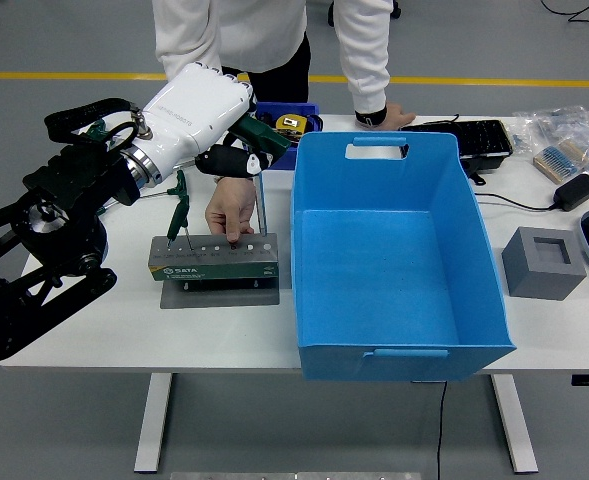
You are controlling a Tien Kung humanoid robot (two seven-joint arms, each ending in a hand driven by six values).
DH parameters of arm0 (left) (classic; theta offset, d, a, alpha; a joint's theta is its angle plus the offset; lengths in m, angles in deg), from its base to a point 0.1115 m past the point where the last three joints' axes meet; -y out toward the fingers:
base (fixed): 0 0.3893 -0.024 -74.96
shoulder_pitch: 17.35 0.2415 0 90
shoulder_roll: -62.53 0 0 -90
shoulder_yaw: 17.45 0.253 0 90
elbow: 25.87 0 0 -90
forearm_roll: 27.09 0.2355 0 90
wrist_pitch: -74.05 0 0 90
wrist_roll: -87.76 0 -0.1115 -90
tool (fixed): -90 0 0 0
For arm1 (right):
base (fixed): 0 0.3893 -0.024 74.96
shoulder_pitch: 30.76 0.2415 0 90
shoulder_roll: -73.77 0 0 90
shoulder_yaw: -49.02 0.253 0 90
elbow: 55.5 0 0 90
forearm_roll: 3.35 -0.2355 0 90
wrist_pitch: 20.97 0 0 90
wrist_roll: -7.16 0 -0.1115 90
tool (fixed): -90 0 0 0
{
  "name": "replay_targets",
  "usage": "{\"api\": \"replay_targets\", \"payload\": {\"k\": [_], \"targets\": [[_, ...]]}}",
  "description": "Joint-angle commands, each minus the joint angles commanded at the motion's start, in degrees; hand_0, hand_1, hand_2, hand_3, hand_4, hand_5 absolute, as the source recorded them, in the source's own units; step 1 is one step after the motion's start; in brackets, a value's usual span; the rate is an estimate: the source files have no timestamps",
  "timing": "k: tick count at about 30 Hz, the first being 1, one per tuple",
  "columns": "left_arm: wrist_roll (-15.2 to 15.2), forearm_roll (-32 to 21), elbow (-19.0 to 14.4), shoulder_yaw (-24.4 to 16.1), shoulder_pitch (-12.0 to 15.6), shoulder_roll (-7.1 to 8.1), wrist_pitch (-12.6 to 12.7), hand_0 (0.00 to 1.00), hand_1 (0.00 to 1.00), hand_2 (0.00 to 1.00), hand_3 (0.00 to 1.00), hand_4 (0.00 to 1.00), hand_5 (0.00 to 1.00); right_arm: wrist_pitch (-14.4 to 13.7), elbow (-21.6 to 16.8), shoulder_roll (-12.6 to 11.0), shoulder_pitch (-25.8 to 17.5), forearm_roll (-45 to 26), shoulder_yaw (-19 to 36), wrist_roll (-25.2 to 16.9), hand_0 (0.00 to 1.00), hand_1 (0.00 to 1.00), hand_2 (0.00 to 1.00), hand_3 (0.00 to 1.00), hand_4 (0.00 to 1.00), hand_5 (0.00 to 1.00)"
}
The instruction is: Lift tool from toolbox,place it in box,lift tool from toolbox,place it in box
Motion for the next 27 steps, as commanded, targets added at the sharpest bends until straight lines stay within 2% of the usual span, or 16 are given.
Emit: {"api": "replay_targets", "payload": {"k": [4,6,8,12,15,19,21,23,27], "targets": [[0.22,-1.43,-1.50,-0.10,-2.61,0.64,-0.58,0.195,0.002,0.002,0.005,0.685,0.568,0.01,0.00,-0.04,0.14,0.09,0.08,-0.03,0.835,0.769,0.772,0.798,0.998,0.851],[0.38,-3.08,-2.14,-0.46,-4.29,0.38,-0.65,0.195,0.002,0.002,0.005,0.685,0.568,0.03,0.00,-0.06,0.19,0.22,0.14,-0.01,0.835,0.769,0.772,0.798,0.998,0.851],[0.48,-3.52,-2.61,-0.83,-5.37,-0.16,-0.52,0.195,0.002,0.002,0.005,0.685,0.568,0.05,0.00,-0.09,0.20,0.29,0.15,0.01,0.835,0.769,0.772,0.798,0.998,0.851],[0.64,-4.58,-3.91,-1.54,-7.32,-2.74,0.19,0.194,0.002,0.002,0.005,0.685,0.566,0.12,0.00,-0.11,0.23,0.66,0.29,0.03,0.836,0.768,0.772,0.797,0.998,0.851],[0.65,-5.46,-4.06,-1.17,-8.04,-5.58,0.82,0.194,0.002,0.002,0.006,0.684,0.566,0.19,0.00,-0.03,0.29,0.94,0.37,0.02,0.836,0.768,0.772,0.796,0.998,0.852],[0.43,-6.08,-2.38,0.82,-8.25,-9.86,1.74,0.194,0.002,0.002,0.006,0.684,0.566,0.30,0.00,0.07,0.41,1.25,0.40,-0.01,0.836,0.768,0.772,0.796,0.998,0.852],[-0.03,-6.24,0.09,3.28,-7.89,-12.79,3.15,0.193,0.002,0.002,0.006,0.683,0.563,0.36,0.00,0.09,0.47,1.47,0.41,0.01,0.835,0.768,0.772,0.797,0.998,0.852],[-0.36,-6.13,1.97,5.03,-7.63,-14.52,3.89,0.193,0.002,0.002,0.006,0.683,0.563,0.39,0.00,0.11,0.52,1.66,0.49,0.06,0.835,0.768,0.772,0.797,0.998,0.852],[-1.36,-6.54,7.97,10.29,-6.83,-18.34,5.50,0.194,0.002,0.002,0.007,0.682,0.559,0.48,0.00,0.02,0.68,1.85,0.37,0.10,0.835,0.768,0.772,0.796,0.998,0.852]]}}
